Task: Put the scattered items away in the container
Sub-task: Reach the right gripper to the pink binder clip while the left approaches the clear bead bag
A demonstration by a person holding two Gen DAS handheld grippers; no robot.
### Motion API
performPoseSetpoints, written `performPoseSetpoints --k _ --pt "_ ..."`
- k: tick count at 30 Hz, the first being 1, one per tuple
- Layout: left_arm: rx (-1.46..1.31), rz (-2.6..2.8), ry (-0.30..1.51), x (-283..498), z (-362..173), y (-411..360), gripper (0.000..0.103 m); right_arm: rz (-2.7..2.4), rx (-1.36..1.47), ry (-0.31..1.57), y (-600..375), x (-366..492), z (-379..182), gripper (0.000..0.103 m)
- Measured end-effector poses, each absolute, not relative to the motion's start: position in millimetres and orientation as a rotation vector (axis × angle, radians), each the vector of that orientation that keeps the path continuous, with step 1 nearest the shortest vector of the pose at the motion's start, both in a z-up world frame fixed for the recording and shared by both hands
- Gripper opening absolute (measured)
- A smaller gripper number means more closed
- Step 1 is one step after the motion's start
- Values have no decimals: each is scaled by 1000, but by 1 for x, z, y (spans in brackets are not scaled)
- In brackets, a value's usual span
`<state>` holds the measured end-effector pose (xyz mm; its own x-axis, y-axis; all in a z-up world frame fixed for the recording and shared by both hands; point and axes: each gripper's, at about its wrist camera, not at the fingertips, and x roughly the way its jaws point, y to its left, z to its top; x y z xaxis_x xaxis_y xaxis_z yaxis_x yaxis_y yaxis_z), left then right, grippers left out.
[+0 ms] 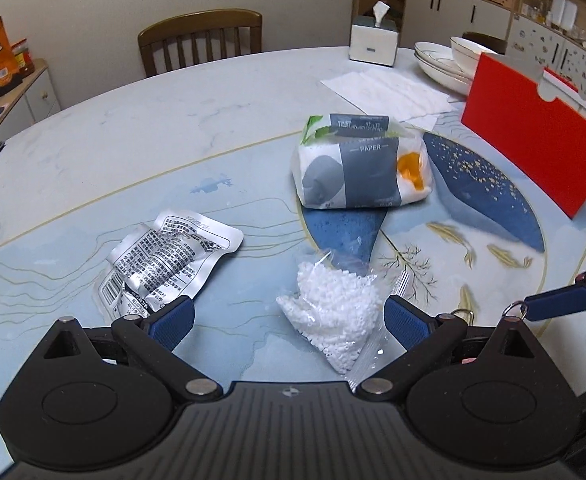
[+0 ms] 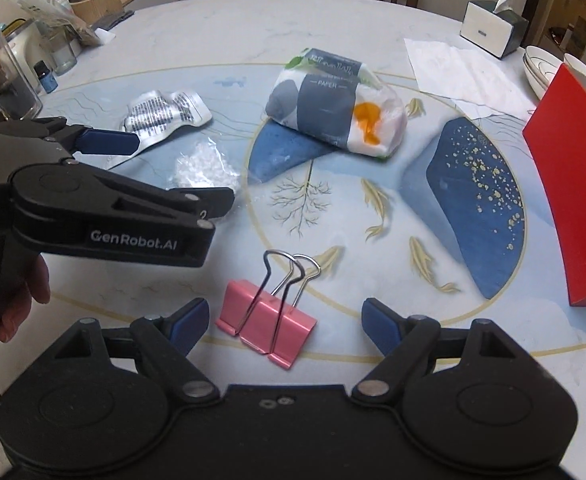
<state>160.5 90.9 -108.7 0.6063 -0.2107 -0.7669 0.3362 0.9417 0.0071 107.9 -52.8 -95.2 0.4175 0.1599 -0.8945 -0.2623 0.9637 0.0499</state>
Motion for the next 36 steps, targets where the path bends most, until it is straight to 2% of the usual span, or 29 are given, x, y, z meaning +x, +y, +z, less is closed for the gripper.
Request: performPoseSetpoints --k 9,21,25,26,30,34,36 --pt "207 -361 834 161 -112 82 102 261 -97 1126 -53 112 -102 81" --pt "202 -406 832 168 -117 75 99 291 -81 1126 -55 110 -103 71" --pt "196 -410 847 170 -119 74 87 300 -72 1123 -56 109 -103 68" --pt "197 -409 851 170 -120 73 81 302 -72 1122 -56 108 -102 66" --pt "193 -395 842 169 -119 72 67 311 -65 1117 -58 107 -101 56" --pt "192 -380 845 167 -118 71 63 309 -54 1116 -64 107 -101 55" --pt "190 -373 847 167 -117 70 57 306 -51 1115 -67 106 -101 55"
